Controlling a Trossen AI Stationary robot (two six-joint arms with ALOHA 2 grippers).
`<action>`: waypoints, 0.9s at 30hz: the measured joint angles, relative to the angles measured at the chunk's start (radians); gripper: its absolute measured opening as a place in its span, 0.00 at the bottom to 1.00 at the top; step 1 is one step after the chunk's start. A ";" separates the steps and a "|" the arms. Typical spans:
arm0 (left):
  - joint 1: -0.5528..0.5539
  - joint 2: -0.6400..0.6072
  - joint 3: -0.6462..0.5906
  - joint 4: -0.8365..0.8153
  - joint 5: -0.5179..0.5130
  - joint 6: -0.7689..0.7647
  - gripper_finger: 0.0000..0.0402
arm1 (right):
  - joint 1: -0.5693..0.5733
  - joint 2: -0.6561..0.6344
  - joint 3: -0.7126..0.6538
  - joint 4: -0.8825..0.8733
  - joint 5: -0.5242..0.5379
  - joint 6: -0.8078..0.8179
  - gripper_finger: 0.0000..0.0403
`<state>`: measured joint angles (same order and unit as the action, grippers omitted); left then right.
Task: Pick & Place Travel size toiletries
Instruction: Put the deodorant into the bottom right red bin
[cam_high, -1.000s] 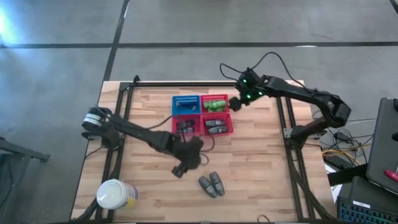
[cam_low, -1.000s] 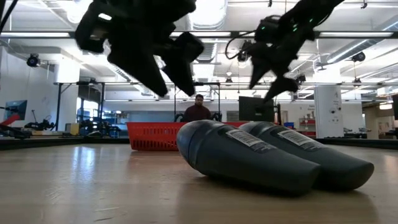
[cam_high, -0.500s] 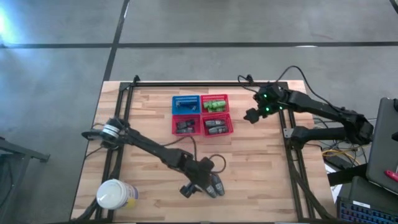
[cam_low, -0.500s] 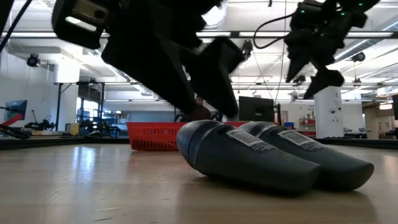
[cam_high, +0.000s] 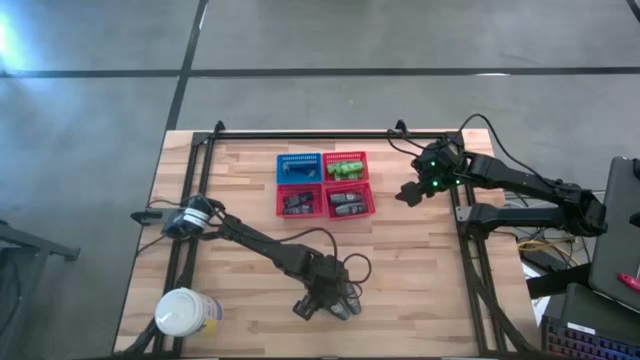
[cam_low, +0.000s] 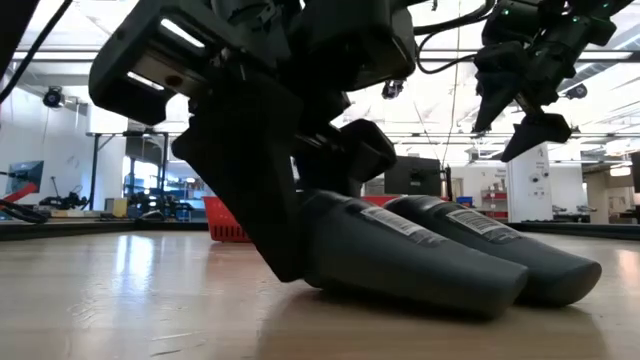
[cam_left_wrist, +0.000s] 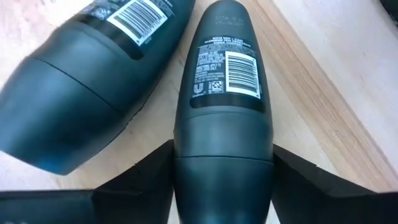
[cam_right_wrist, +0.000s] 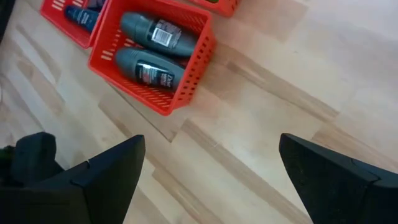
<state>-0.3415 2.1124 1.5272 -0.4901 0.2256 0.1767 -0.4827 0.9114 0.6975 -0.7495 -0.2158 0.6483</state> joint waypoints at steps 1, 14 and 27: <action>0.001 -0.001 0.000 -0.001 0.000 -0.001 0.52 | 0.000 0.001 0.000 0.001 -0.001 0.000 0.91; 0.102 -0.218 -0.010 -0.109 -0.279 -0.147 0.51 | -0.002 0.007 0.000 0.058 -0.092 -0.005 0.91; 0.320 -0.288 -0.079 0.201 -0.631 -0.135 0.51 | 0.001 0.071 0.000 0.387 -0.298 0.133 0.91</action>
<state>-0.0219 1.8242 1.4485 -0.2891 -0.4050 0.0421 -0.4821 0.9823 0.6975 -0.3624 -0.5143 0.7812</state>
